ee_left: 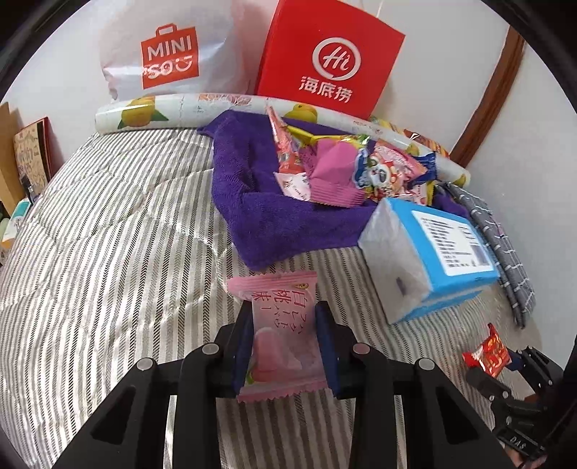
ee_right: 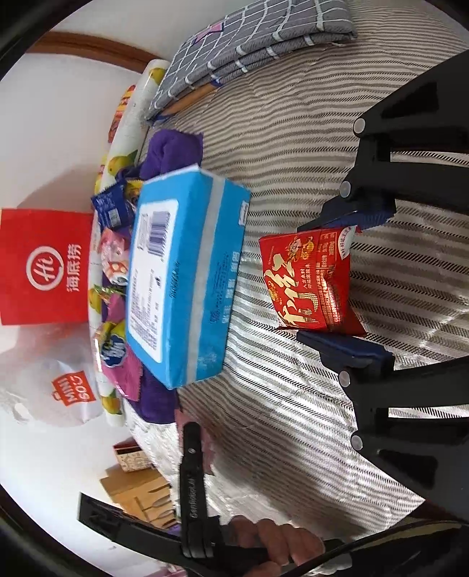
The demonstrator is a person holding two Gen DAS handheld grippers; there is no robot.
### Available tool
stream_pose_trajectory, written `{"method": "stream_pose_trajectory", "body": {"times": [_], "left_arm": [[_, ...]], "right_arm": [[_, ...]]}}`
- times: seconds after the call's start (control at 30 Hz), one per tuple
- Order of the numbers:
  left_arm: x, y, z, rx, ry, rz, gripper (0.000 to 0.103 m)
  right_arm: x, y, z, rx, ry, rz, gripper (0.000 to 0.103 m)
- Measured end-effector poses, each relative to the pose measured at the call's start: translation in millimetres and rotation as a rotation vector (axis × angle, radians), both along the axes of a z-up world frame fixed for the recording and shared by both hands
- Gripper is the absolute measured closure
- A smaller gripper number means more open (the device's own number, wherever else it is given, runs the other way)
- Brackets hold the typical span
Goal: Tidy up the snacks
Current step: 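Lift both packets and carry them over the purple towel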
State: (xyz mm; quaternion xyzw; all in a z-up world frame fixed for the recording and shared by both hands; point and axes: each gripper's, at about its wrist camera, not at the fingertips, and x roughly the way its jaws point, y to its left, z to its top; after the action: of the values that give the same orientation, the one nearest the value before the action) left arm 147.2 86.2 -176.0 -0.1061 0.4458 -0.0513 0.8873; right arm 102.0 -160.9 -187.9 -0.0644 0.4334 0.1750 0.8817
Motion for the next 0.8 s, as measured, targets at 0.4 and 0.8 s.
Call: {"method": "stream_pose_trajectory", "body": {"times": [0.4,0.8], "left_arm": [[-30,-21,29,-0.027,-0.022,-0.023,0.071],[-51,-60,45,-0.016,-0.035,-0.097,0.071]], "right_arm": [[-13,-18,33,0.06,-0.034,-0.082,0.054],[-26,-40,48,0.073,-0.043,-0.165,0.054]]}}
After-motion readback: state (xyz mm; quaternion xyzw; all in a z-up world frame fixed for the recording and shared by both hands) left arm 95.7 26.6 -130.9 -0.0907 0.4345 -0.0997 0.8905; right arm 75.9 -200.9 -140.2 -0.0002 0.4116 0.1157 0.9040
